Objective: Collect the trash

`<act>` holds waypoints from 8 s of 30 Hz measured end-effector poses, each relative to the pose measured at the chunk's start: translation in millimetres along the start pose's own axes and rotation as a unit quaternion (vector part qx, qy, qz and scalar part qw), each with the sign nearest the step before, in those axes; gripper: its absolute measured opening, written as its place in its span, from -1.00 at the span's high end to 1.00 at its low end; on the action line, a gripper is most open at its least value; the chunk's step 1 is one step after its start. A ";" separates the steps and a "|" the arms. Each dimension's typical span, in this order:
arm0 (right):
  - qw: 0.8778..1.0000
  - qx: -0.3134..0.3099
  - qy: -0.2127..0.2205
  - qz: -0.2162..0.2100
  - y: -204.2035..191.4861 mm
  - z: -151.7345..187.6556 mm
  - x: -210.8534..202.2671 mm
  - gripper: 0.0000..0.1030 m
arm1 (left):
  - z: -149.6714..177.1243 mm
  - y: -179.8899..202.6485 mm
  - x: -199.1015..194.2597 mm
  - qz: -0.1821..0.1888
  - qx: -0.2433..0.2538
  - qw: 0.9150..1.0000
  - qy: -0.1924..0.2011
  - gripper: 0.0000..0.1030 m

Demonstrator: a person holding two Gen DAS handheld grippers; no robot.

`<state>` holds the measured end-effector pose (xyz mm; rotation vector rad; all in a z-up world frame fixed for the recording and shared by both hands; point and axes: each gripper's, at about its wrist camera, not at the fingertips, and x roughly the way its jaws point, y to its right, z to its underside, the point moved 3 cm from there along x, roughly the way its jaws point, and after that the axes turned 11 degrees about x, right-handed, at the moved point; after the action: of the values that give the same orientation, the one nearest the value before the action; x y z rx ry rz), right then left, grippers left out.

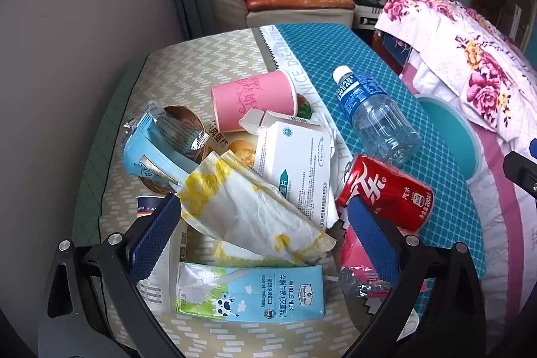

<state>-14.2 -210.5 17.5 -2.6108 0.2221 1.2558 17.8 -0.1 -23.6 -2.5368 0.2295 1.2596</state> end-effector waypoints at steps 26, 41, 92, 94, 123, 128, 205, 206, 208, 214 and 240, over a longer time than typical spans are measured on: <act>1.000 0.014 0.001 -0.008 3.8 -6.5 -6.5 -0.88 | -7.7 3.6 -12.3 0.018 0.002 1.000 0.000 -0.93; 1.000 0.013 0.000 -0.007 4.2 -4.5 -5.2 -0.88 | -4.8 6.1 -13.8 0.026 -0.005 1.000 0.003 -0.93; 0.984 -0.059 -0.152 -0.066 -47.9 13.1 33.8 -0.88 | 43.6 -97.5 3.1 0.080 -0.005 0.995 -0.062 -0.93; 0.982 -0.080 -0.159 -0.068 -54.8 13.5 36.7 -0.87 | 50.8 -105.2 11.9 0.086 -0.009 0.993 -0.081 -0.84; 0.914 -0.223 -0.324 -0.100 -125.5 24.4 136.8 -0.20 | 73.0 -124.3 74.8 0.115 -0.049 0.980 -0.158 -0.27; 0.921 -0.180 -0.327 -0.116 -129.4 27.3 147.5 -0.23 | 73.6 -126.4 64.3 0.096 -0.058 0.983 -0.146 0.03; 0.958 0.193 -0.203 -0.062 222.1 -84.3 152.3 -0.38 | -148.9 214.9 92.6 0.226 0.180 0.955 -0.065 -0.78; 0.958 0.193 -0.202 -0.060 220.3 -84.4 151.0 -0.42 | -147.7 212.5 90.9 0.227 0.178 0.955 -0.065 -0.78; 0.959 0.191 -0.202 -0.060 215.4 -85.0 148.0 -0.43 | -145.4 207.7 87.1 0.228 0.176 0.955 -0.065 -0.78; 0.961 0.183 -0.200 -0.056 199.4 -85.6 133.3 -0.48 | -138.0 189.6 68.2 0.225 0.174 0.957 -0.052 -0.79; 0.963 0.043 -0.254 -0.079 50.7 -38.2 73.4 -0.58 | -12.0 26.4 -1.2 0.177 0.183 0.966 -0.049 -0.80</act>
<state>47.9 -272.3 -24.2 -2.0934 -0.0239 1.7490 18.8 -29.0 -20.9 -2.1692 0.8425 1.3154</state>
